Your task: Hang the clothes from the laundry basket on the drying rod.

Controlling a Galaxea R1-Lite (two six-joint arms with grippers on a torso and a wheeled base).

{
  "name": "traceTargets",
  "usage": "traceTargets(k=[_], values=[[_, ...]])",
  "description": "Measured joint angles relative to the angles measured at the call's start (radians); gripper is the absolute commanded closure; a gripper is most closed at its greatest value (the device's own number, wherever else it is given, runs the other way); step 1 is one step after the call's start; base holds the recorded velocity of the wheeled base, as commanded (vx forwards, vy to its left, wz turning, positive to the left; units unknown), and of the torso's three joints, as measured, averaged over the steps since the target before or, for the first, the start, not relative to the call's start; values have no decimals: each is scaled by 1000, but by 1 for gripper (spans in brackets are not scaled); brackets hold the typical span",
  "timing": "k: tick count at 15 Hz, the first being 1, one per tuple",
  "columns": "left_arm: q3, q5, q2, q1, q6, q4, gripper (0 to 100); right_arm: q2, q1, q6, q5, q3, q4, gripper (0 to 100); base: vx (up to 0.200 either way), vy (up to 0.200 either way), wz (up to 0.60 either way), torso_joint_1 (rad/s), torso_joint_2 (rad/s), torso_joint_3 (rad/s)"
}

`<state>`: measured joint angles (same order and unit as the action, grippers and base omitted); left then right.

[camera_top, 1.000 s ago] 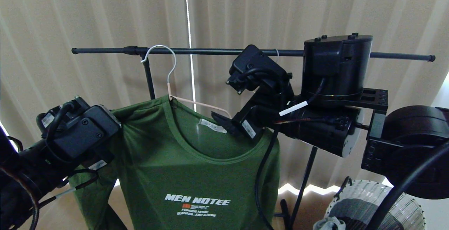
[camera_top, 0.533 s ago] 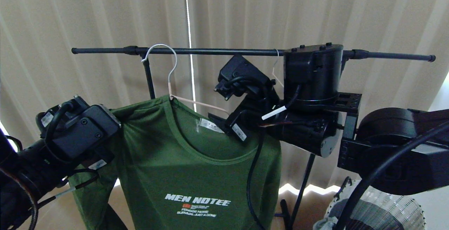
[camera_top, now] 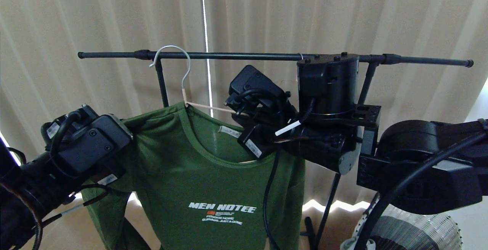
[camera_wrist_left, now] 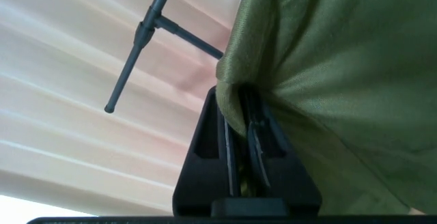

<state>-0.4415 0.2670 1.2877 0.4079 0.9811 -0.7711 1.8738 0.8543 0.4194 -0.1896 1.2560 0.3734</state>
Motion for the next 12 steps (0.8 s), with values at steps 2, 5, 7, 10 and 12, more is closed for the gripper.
traceTargets(k=[2, 5, 7, 10, 12], values=[[1, 0, 0, 0, -3, 0, 0, 0, 0, 0, 0, 0, 3, 100, 0, 0, 0, 0, 0, 0], [-4, -2, 0, 11, -46, -2, 0, -7, -1, 0, -8, -9, 4, 100, 0, 0, 0, 0, 0, 0], [-7, -18, -3, 32, -206, 0, 0, -23, -8, -1, -46, -28, 9, 100, 0, 0, 0, 0, 0, 0], [-12, -117, -20, 73, -432, 4, 0, -65, -50, -6, -59, -76, 14, 100, 0, 0, 0, 0, 0, 0], [-8, -131, -38, 79, -502, 8, 0, -105, -75, -11, -58, -115, 16, 100, 0, 0, 0, 0, 0, 0]])
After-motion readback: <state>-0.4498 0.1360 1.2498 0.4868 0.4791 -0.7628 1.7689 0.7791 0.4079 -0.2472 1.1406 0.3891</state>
